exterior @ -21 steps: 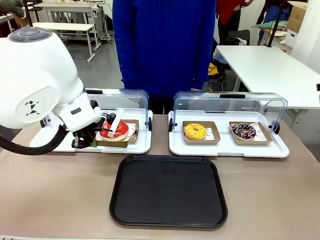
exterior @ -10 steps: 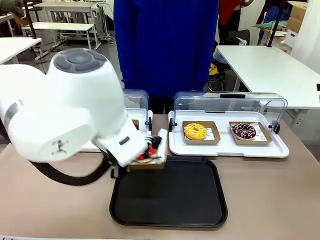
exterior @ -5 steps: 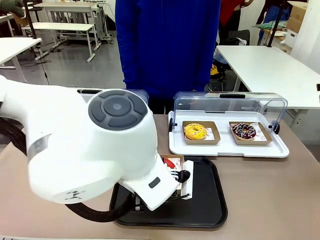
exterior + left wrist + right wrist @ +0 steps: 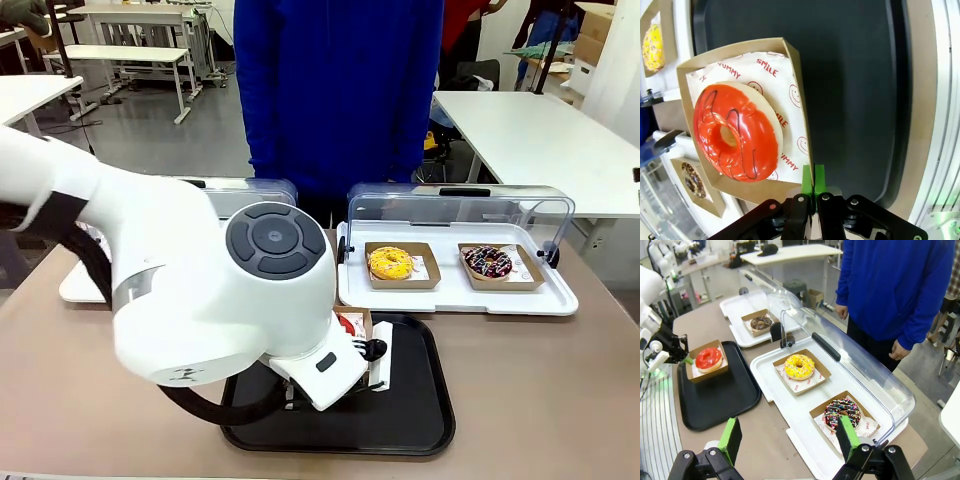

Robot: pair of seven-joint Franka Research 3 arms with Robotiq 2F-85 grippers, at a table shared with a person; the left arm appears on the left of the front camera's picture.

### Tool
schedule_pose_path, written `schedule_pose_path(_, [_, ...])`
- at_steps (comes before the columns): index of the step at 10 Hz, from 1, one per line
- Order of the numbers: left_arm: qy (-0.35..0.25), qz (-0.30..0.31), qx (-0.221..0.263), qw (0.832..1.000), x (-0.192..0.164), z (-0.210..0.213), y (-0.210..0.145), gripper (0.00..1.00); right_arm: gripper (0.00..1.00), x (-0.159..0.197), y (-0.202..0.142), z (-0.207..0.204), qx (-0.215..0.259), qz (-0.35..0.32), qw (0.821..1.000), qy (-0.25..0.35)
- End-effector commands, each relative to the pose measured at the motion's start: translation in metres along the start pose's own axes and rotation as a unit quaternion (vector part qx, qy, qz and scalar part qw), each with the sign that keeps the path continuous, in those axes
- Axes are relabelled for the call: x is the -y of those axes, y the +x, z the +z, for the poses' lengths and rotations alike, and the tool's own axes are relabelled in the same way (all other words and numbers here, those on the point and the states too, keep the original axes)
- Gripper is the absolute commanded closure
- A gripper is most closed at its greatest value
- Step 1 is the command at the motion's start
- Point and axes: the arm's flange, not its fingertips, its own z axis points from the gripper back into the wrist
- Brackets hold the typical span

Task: Move the first donut from the left to the tray.
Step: Pick up the Paper togo box containing the Donut indicated by the person and place it on the Handle tray.

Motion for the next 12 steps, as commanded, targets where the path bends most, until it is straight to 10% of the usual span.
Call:
schedule_pose_path(1, [0.013, 0.012, -0.01, 1.0, -0.001, -0.018, 0.015, 0.99, 0.0, 0.003, 0.002, -0.001, 0.015, 0.014, 1.0, -0.001])
schedule_pose_path(10, [-0.018, 0.015, -0.03, 0.999, 0.009, -0.048, 0.033, 0.99, 0.0, 0.003, 0.002, -0.001, 0.015, 0.014, 1.0, -0.001])
schedule_pose_path(12, [-0.037, 0.024, -0.032, 0.998, 0.007, -0.047, 0.032, 0.42, 0.0, 0.003, 0.002, -0.001, 0.015, 0.014, 1.0, -0.001])
